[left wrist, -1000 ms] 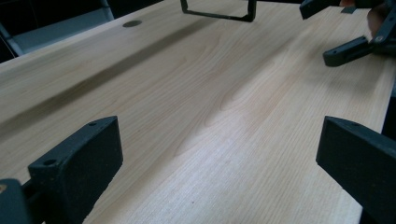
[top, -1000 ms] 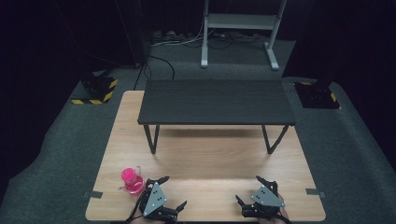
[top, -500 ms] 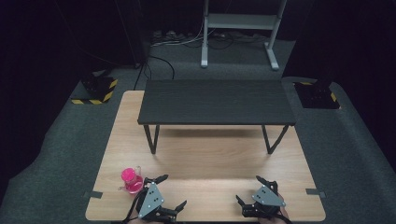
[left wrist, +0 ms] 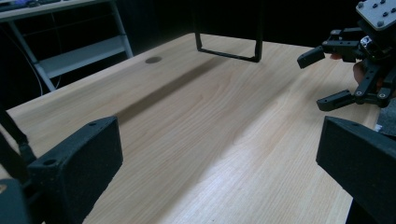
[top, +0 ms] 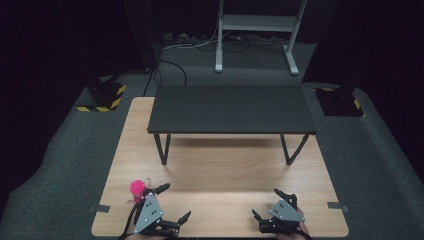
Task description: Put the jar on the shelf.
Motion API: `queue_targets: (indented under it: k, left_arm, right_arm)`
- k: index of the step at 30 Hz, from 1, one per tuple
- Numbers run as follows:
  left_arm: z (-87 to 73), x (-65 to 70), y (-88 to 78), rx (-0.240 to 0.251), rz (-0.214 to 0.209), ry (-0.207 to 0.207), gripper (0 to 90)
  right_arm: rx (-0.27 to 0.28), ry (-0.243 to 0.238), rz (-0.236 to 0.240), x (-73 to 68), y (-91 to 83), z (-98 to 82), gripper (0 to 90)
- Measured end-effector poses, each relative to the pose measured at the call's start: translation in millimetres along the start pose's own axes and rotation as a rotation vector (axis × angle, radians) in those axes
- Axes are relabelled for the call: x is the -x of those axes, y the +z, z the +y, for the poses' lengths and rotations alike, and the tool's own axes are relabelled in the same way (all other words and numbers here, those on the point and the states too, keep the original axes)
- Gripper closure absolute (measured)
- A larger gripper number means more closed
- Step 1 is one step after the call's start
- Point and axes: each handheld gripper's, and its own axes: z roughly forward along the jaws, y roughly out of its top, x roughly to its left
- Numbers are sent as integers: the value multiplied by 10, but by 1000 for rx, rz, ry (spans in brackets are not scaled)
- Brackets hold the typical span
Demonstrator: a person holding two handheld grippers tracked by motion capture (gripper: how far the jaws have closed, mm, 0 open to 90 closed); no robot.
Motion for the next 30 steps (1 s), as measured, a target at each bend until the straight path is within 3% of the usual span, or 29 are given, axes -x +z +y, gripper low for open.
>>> queue_targets:
  k: [17, 30]
  left_arm:
    - [37, -259, -315, 29, 82, -21, 8]
    - [-96, -447, -476, 16, 134, -45, 7]
  right_arm:
    - [2, -2, 1, 1, -2, -1, 4]
    - [4, -2, 0, 2, -3, -2, 4]
